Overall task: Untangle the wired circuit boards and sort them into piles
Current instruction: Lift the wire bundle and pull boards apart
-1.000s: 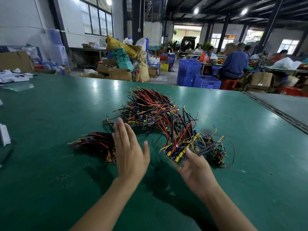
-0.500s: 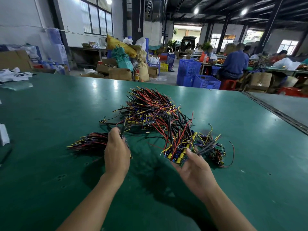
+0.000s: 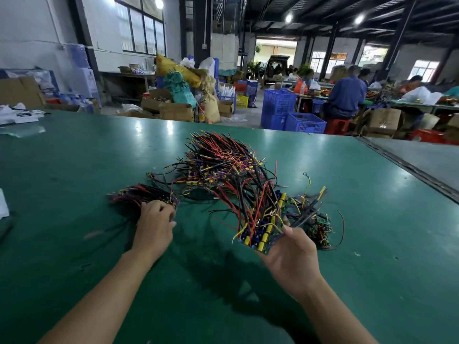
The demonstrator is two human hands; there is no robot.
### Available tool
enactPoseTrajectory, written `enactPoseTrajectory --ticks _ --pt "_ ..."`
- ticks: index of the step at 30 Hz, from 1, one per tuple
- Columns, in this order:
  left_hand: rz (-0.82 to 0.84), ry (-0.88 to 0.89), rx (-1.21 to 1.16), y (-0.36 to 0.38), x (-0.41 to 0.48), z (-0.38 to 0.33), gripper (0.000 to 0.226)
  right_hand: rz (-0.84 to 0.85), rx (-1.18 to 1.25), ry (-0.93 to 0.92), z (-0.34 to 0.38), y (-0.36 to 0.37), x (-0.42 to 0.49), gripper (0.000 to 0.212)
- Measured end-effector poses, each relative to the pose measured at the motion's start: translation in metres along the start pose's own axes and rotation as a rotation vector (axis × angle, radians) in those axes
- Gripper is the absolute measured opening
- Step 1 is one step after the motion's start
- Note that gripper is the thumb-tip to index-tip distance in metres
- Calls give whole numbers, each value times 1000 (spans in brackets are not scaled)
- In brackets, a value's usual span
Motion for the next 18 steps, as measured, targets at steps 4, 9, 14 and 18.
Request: enactPoseTrajectory --ticks 4,9,14,18 --pt "-160 59 12 -10 -17 -30 14 -94 40 13 -4 0 2 65" --pt "498 270 -425 13 -45 -108 28 -92 67 7 -3 -4 4 63" --pt "698 79 -1198 21 -63 -130 8 -101 -8 -55 0 -14 7 41" --pt "609 -183 -1661 28 -64 -128 7 -129 -263 -153 -1 -14 8 23"
Point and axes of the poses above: each hand's wrist, its own x-axis towards the middle knuckle, its own y-axis out of the palm, z = x × y, the point moved 4 cm from there along x, towards the middle knuckle, and after that the axes turned 4 degrees about z, right-handed, at the moved point
